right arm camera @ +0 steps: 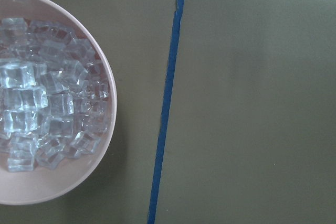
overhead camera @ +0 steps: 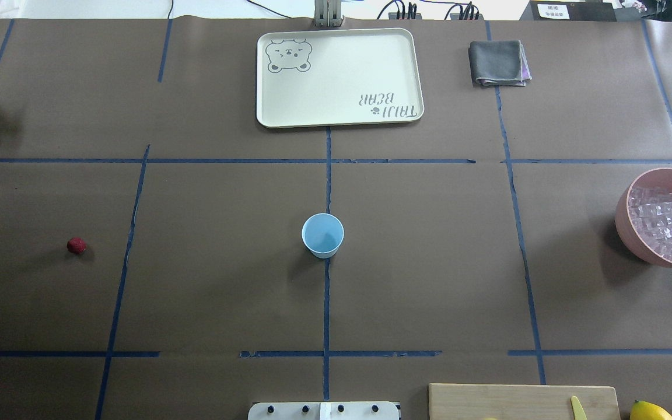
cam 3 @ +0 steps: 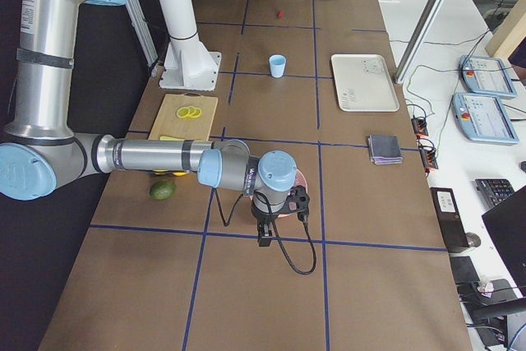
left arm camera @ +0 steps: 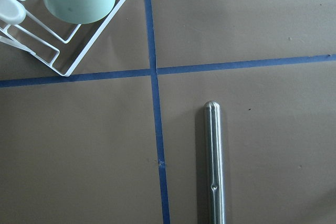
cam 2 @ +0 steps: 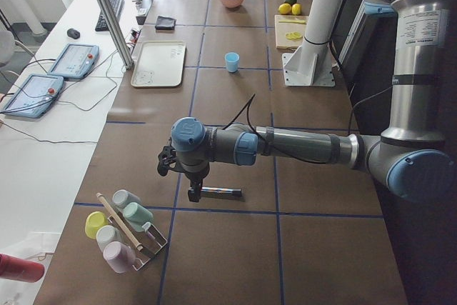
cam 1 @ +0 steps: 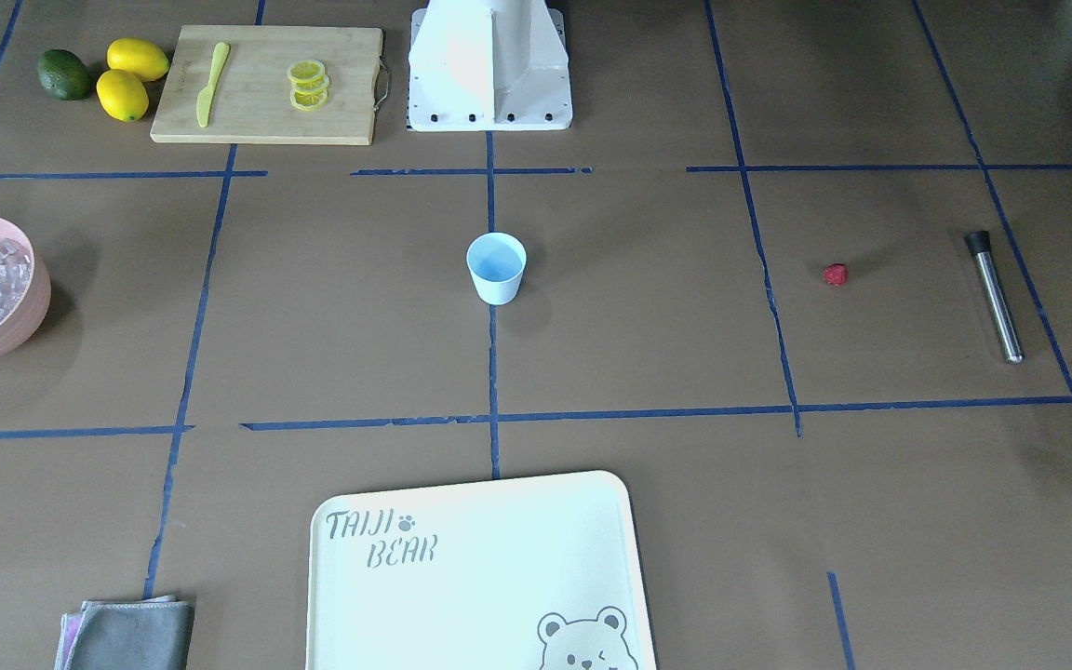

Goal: Mash ice and strawberries in cup
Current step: 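Lower the right gripper over the pink bowl of ice cubes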

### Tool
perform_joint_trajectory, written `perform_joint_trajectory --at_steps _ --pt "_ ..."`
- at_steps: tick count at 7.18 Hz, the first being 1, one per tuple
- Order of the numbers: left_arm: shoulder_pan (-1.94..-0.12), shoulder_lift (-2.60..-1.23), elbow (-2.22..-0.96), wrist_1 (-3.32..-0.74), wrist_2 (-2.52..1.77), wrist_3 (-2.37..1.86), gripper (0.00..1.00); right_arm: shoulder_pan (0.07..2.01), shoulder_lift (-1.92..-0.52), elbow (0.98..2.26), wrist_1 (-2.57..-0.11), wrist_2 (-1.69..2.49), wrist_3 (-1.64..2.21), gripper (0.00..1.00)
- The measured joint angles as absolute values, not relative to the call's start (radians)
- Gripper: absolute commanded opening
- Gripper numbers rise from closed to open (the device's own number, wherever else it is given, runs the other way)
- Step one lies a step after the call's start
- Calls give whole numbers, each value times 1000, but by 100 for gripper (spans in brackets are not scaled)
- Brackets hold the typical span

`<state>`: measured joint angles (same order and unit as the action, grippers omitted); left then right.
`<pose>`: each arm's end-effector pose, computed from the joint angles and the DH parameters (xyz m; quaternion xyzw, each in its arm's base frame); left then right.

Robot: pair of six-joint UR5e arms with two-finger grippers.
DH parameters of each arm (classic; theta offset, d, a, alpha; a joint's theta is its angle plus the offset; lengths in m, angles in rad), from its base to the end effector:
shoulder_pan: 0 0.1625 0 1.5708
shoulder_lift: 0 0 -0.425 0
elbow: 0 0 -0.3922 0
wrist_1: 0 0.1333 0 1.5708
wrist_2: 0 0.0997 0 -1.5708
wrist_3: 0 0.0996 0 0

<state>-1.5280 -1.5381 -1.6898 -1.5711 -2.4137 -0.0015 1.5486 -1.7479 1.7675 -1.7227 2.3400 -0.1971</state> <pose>-0.0383 -0.4840 0.6109 0.0304 0.4095 0.0365 0.9111 0.0550 -0.4080 0.6573 -0.0283 -0.3783 -0.0766 0.9221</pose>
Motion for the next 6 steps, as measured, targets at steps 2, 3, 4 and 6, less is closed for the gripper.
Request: perform_joint_trajectory --at_steps 2,3,4,6 --pt "-1528 -1533 -1694 -1571 -2420 -2 100 1549 -1745 1771 -1723 2365 -195 99" --pt "-1528 -1531 -1696 -1571 -2421 -2 100 1549 -1743 1773 -1723 2376 -194 99" --pt "-1528 -1530 -1698 -1571 -2422 -2 100 1549 -1743 1779 -1723 2384 -194 99" --pt "-1528 -1522 -1700 -1574 -2424 -2 100 1548 -1743 1796 -1722 2387 -195 99"
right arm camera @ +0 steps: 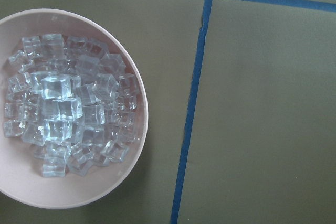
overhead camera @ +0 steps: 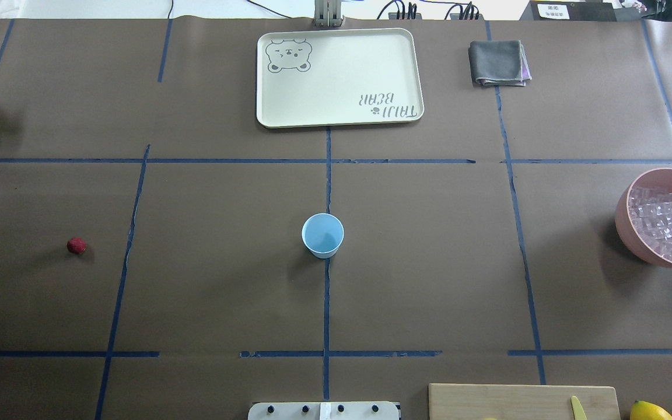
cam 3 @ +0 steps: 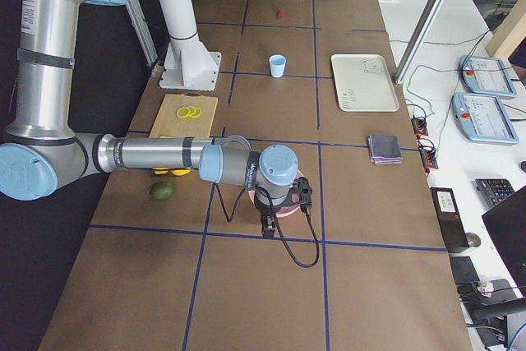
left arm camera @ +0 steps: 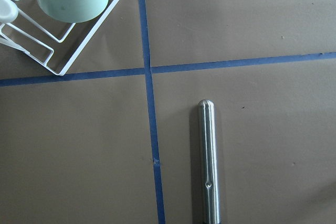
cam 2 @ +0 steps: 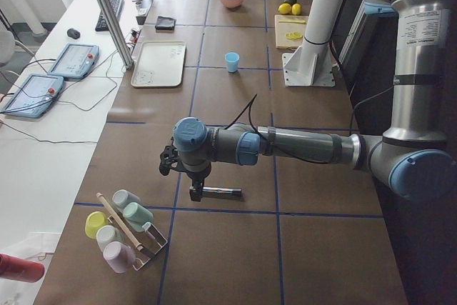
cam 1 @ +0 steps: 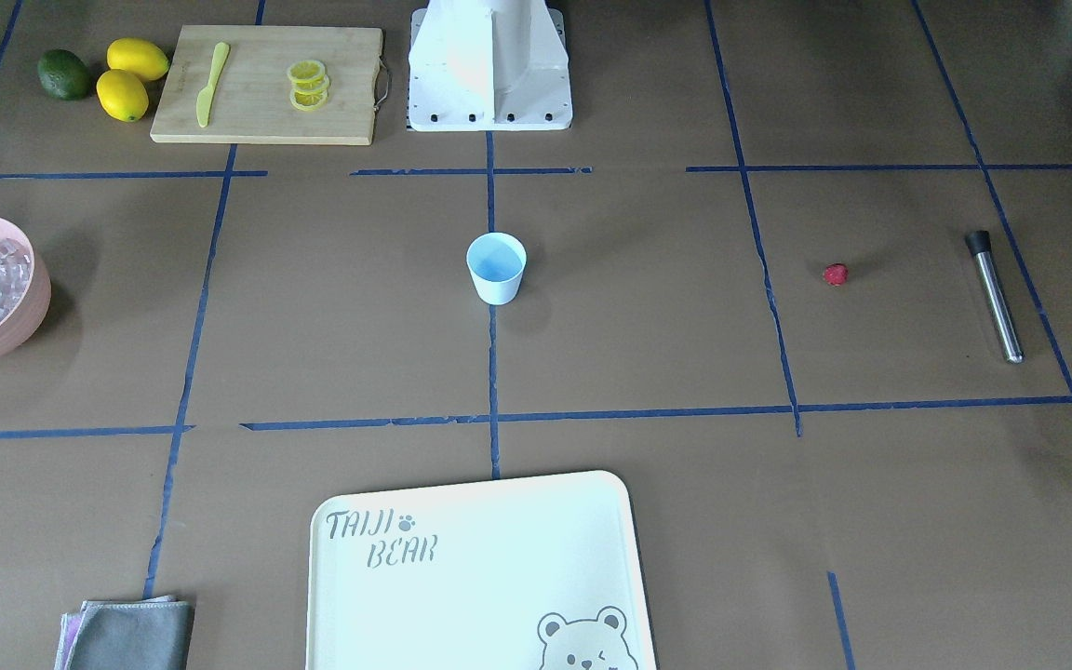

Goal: Mash ice and strawberries in cup
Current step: 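Lower the right gripper over the pink bowl of ice cubes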

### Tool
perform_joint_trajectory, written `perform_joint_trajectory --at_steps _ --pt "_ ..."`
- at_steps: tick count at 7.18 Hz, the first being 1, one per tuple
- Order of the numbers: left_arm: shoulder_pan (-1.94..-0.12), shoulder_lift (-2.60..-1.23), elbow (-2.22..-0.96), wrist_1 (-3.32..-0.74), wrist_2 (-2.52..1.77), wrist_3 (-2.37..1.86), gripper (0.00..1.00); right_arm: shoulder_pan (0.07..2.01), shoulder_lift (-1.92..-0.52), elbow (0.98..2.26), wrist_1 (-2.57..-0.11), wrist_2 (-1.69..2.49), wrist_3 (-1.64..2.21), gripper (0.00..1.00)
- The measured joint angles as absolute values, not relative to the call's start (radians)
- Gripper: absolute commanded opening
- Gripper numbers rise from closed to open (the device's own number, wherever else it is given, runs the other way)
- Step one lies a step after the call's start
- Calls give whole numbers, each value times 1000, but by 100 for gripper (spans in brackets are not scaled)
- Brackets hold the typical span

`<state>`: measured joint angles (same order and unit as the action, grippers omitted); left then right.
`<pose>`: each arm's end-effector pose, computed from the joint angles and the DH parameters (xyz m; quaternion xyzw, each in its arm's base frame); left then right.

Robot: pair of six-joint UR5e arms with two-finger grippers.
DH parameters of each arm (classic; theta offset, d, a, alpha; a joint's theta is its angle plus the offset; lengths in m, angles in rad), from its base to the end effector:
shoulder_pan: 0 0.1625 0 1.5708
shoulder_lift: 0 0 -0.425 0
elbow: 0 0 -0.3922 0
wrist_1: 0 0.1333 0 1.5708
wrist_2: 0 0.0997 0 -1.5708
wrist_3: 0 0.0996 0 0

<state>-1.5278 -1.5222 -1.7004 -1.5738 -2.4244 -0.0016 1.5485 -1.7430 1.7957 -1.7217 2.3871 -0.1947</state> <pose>-0.0378 -0.4772 0.6121 0.0290 0.4143 0.0362 0.9089 0.0515 -0.4126 0.6382 -0.0108 -0.3988 -0.0799 0.9135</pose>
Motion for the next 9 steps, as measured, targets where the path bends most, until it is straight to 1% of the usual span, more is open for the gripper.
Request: perform_joint_trajectory --at_steps 6,7,9 --pt "-1528 -1483 -1727 -1582 -2425 -2 100 1541 -1742 1806 -1718 2391 -179 98" --pt "-1528 -1481 -1728 -1583 -2425 -2 100 1527 -1742 1809 -1691 2392 -140 98" --pt "-1528 -1480 -1729 -1583 -2425 -2 100 1442 -1753 1809 -1509 2390 120 98"
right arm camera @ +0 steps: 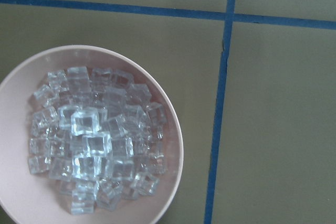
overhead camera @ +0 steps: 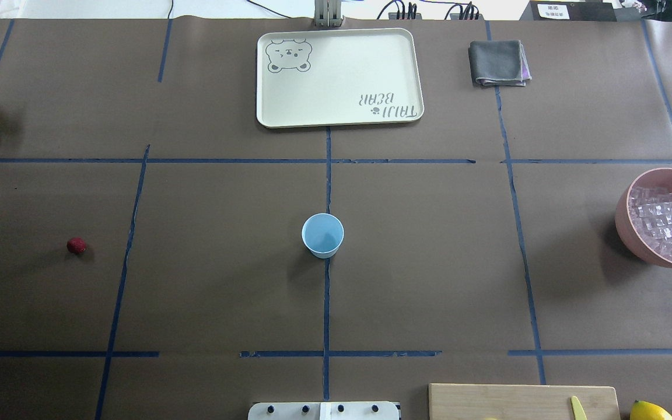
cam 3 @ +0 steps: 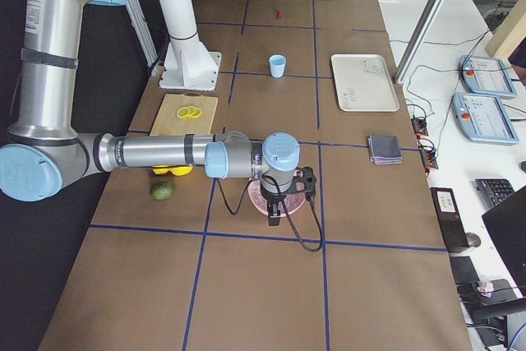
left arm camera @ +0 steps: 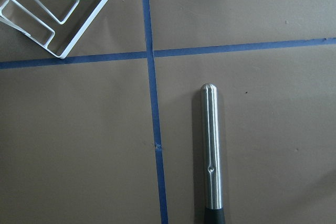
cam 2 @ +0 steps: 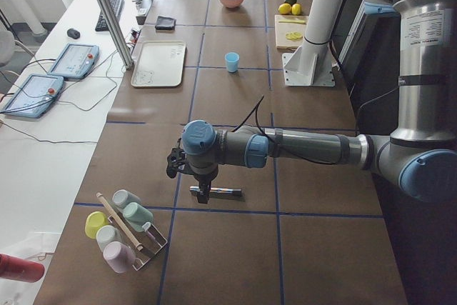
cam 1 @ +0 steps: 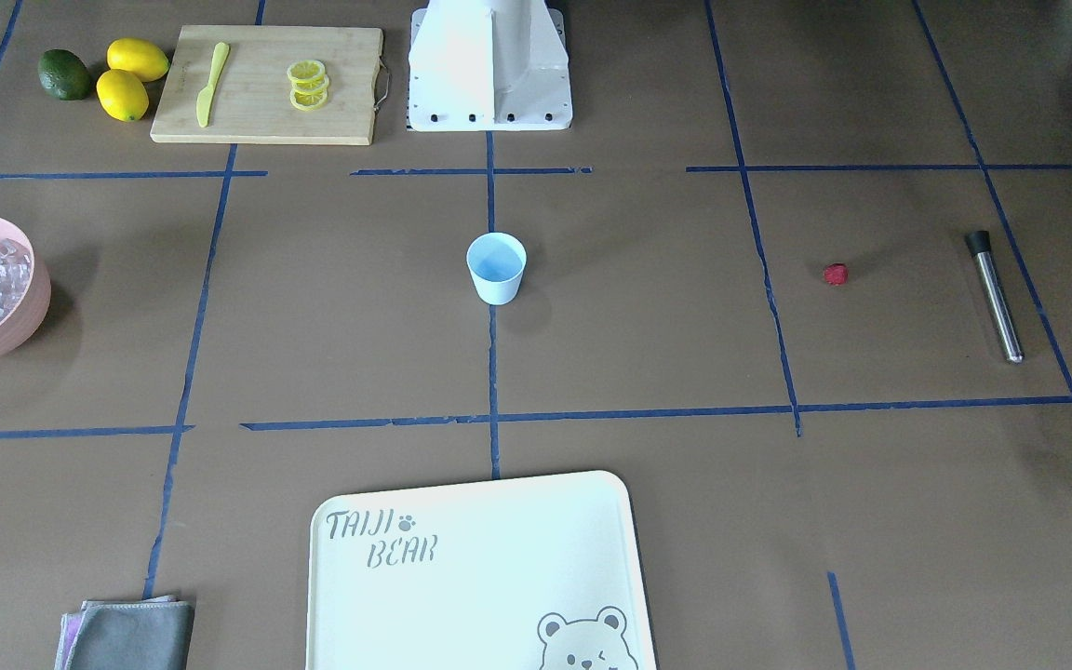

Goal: Mash ice and strawberries in cup
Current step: 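Lower the right gripper over the pink bowl of ice cubes, then grasp an ice cube from the pink bowl with the right gripper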

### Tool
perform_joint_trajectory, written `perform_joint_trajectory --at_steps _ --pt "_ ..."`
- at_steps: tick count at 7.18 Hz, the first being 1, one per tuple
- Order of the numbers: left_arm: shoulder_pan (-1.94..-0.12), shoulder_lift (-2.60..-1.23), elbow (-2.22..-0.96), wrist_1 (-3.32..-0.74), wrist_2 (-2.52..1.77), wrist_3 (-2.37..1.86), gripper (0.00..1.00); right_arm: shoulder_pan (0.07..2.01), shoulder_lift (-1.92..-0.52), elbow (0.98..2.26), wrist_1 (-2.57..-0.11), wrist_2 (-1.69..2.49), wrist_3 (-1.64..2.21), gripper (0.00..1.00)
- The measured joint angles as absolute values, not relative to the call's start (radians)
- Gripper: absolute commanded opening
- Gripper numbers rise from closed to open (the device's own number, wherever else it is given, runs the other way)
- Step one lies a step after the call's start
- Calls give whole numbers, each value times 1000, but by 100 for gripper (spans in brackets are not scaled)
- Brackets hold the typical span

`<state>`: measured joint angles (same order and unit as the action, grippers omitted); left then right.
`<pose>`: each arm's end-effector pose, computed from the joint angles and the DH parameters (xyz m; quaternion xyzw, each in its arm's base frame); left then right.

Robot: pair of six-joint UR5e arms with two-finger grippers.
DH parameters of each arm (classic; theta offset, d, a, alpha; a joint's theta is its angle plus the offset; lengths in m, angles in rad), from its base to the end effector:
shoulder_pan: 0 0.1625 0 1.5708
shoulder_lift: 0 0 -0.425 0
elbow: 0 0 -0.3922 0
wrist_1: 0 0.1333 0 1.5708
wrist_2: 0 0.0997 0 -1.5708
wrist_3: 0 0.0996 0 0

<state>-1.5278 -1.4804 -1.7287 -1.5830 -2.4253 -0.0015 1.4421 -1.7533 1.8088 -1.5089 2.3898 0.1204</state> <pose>-0.0385 -0.4596 0.6166 0.0270 0.4147 0.0354 0.9088 0.0060 -0.4257 0.6146 0.0040 -0.4011 -0.0272 0.9156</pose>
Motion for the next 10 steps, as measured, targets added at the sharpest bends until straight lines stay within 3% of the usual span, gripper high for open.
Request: perform_joint_trajectory --at_steps 4,10 --pt "-1528 -1480 -1729 -1583 -2425 -2 100 1271 -1796 1804 -1230 2384 489 96" --pt "-1528 -1474 -1729 -1585 -2423 -2 100 1154 -1791 1779 -1195 2321 566 93"
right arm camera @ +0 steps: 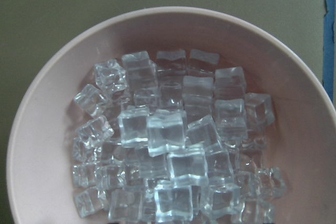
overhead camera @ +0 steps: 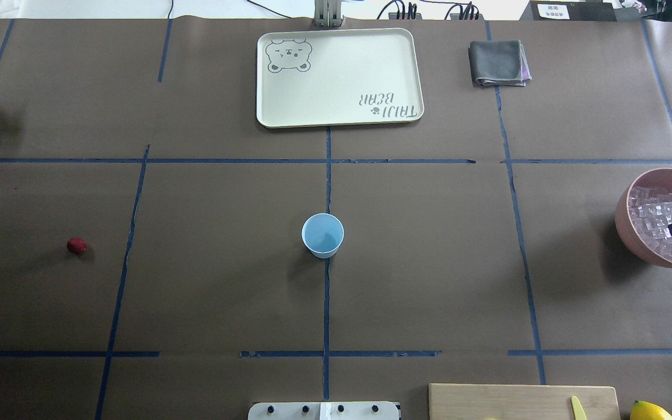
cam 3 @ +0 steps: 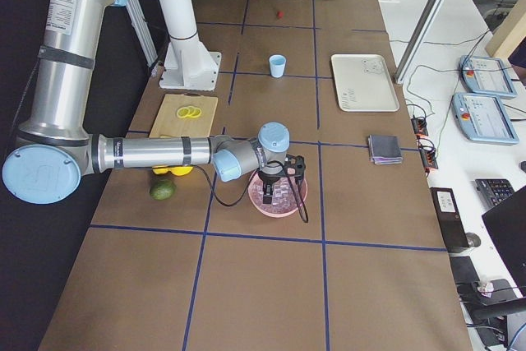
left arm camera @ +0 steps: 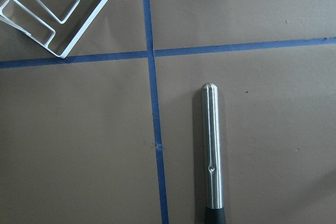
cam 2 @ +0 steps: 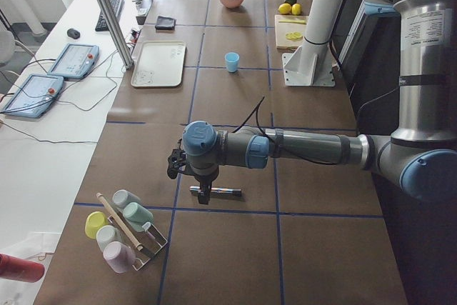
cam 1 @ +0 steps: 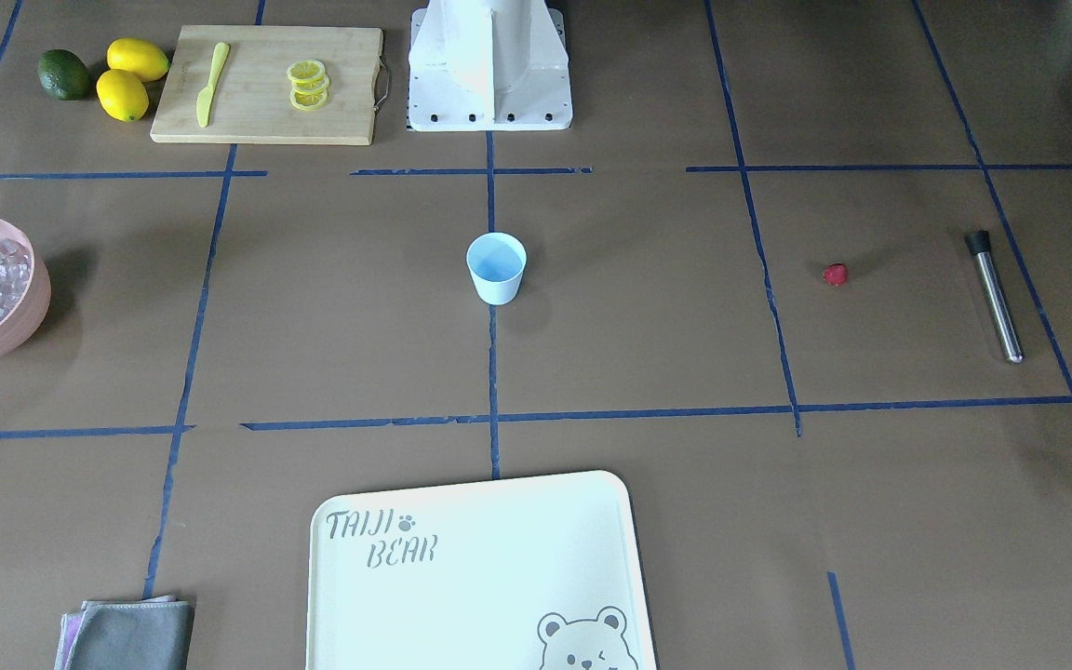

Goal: Mash ice and strawberries in cup
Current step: 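Grasp an ice cube from the pink bowl with the right gripper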

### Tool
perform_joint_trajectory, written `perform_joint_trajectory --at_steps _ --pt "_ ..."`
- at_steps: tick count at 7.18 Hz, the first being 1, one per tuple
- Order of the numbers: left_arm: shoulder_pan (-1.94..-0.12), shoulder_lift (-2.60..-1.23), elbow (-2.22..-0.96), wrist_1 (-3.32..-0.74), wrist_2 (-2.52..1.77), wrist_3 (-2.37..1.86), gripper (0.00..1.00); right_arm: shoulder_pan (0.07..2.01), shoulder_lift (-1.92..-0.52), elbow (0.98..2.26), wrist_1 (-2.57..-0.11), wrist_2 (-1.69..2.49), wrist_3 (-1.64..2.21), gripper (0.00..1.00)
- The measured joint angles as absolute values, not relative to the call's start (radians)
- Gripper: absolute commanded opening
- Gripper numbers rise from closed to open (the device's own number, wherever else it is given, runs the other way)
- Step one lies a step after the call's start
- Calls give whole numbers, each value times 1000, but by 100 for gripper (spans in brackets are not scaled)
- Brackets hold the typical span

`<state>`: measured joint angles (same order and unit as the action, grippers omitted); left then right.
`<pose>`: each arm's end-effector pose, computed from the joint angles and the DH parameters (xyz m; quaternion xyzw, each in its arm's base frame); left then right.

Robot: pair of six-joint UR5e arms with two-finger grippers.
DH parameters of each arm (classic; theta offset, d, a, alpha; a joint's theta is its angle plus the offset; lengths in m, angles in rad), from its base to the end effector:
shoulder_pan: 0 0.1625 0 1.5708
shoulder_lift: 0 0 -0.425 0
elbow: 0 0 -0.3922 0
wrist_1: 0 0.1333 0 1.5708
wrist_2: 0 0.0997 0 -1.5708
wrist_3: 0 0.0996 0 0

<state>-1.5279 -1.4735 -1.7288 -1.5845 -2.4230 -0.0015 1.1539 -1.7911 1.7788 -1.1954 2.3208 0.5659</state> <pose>-0.0388 -0.4566 0.6197 0.0247 0.4137 0.0342 0.9094 -0.1096 -0.4090 0.6148 -0.0219 -0.3969 0.0022 0.9176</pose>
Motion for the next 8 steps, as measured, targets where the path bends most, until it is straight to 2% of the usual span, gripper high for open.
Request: perform_joint_trajectory --at_steps 8 --pt "-1528 -1469 -1733 -1585 -2420 -2 100 1118 -1762 1756 -1195 2286 572 92"
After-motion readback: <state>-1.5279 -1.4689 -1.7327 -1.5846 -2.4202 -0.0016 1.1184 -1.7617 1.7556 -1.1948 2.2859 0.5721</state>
